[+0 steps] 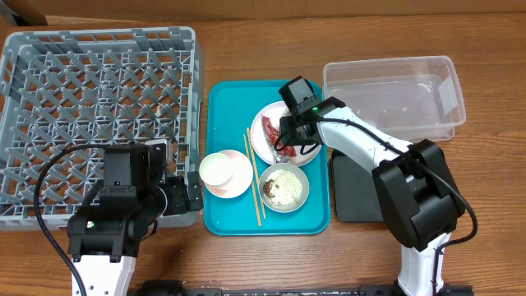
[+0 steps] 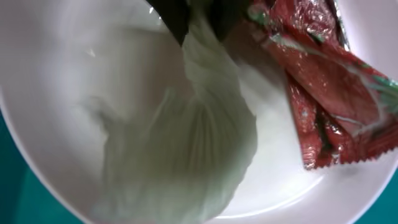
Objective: Sort waste into correct bins and load items into the dishwasher
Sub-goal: 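Carry the tissue with the right gripper and drop it in the clear bin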
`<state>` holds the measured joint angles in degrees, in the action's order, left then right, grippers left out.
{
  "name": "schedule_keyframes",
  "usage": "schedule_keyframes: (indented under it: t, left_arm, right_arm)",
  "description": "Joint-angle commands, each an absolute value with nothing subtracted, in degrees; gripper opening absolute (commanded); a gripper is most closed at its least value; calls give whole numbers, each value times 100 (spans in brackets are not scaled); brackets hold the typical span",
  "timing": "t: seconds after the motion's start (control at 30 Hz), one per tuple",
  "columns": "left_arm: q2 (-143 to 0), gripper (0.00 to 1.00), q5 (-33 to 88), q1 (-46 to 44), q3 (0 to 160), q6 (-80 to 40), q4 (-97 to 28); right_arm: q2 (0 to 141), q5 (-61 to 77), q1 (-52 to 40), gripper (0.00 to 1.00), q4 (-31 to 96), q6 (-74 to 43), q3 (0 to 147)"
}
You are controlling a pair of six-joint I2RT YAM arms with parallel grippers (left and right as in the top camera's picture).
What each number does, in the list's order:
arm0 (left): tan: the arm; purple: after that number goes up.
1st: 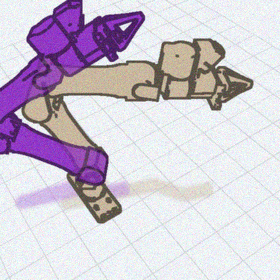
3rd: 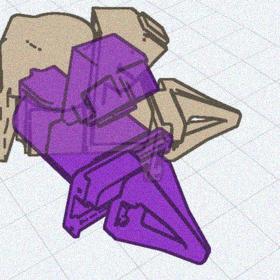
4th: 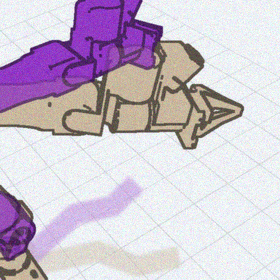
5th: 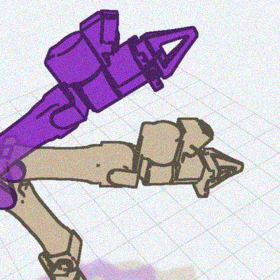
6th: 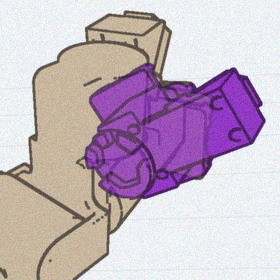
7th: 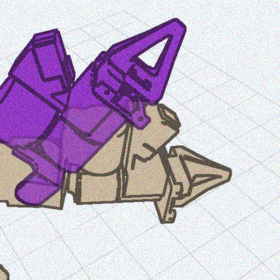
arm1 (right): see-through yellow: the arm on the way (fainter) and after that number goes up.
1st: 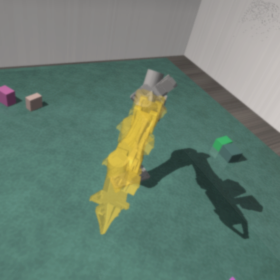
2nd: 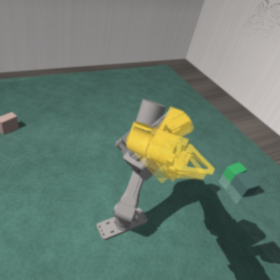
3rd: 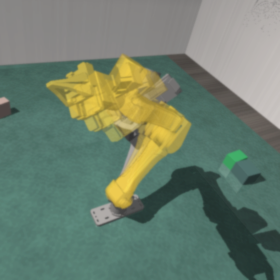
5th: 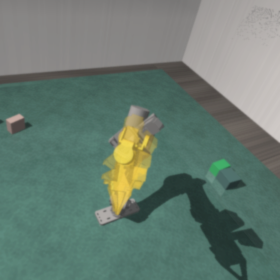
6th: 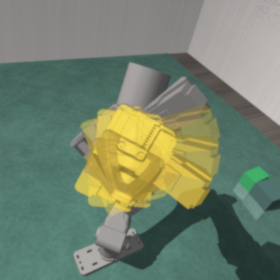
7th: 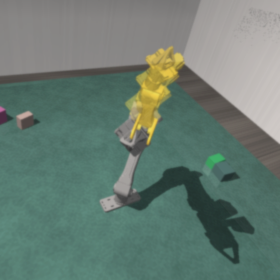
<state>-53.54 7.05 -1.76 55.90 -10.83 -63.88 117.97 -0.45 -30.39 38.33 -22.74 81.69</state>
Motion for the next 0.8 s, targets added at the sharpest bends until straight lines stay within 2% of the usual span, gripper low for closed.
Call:
schedule_keyframes:
  t: [0.0, 0.27, 0.43, 0.53, 0.6, 0.7, 0.77]
  left_arm:
    - [-5358, 100, 666, -141, 5728, -1181, -6388]
    - [-5358, 100, 663, -141, 5728, -1181, -6399]
    - [-5358, 100, 666, -141, 5728, -1181, -6405]
    - [-5358, 100, 666, -141, 5728, -1181, -6407]
    - [-5358, 100, 666, -141, 5728, -1184, -6407]
    - [-5358, 100, 666, -141, 5728, -1184, -6405]
    - [-5358, 100, 666, -141, 5728, -1184, -6401]
  right_arm:
    - [11493, -176, -2993, 6, 3999, -2296, 8571]
    - [10326, -707, -2582, 5, 4491, -2307, 9126]
    - [10239, -1116, -2088, 7, 5024, -2744, 9078]
    - [10267, -1087, -1841, 21, 5105, -2749, 8936]
    - [10278, -1087, -1723, 38, 5133, -2749, 8877]
    - [10261, -1070, -1638, 73, 5052, -2700, 8897]
    - [10228, -856, -1632, 77, 5019, -2589, 8984]
